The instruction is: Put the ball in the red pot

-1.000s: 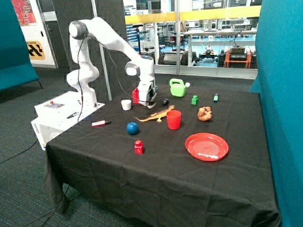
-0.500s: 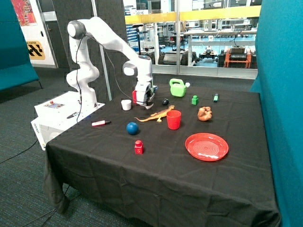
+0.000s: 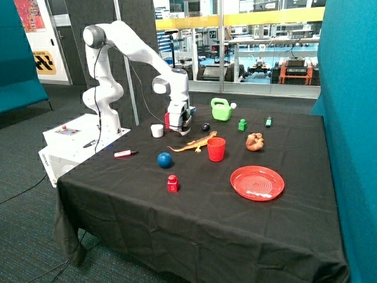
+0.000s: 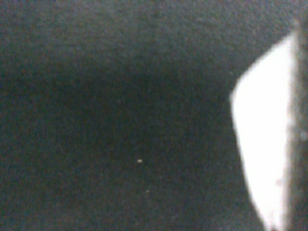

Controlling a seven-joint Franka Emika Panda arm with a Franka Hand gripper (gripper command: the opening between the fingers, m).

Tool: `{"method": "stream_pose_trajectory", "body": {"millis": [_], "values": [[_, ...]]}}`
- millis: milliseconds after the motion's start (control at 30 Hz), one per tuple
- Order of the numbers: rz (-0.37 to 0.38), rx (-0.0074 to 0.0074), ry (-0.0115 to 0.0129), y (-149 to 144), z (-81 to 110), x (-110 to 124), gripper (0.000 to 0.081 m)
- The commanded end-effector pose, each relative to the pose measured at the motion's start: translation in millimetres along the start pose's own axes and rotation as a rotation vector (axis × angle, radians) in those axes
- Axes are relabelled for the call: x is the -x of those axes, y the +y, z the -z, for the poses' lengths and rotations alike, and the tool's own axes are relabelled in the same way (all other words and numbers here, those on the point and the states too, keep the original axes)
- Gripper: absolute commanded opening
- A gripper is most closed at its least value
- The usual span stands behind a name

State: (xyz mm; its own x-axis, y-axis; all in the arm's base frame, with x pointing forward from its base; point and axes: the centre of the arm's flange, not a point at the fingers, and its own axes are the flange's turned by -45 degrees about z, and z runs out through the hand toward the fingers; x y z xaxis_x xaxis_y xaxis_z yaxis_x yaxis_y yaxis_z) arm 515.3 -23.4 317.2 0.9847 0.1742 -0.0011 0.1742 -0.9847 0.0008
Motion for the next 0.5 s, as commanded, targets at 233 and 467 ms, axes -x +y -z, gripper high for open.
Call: {"method": "stream_pose_trajectory", "body": {"millis": [233, 467], "values": [[0.032, -0.0008, 0.0011, -21.4, 15.8, -7.7, 0.0808], [0.014, -0.0008, 0.0011, -14.4, 12.0, -2.2, 0.0808]]}}
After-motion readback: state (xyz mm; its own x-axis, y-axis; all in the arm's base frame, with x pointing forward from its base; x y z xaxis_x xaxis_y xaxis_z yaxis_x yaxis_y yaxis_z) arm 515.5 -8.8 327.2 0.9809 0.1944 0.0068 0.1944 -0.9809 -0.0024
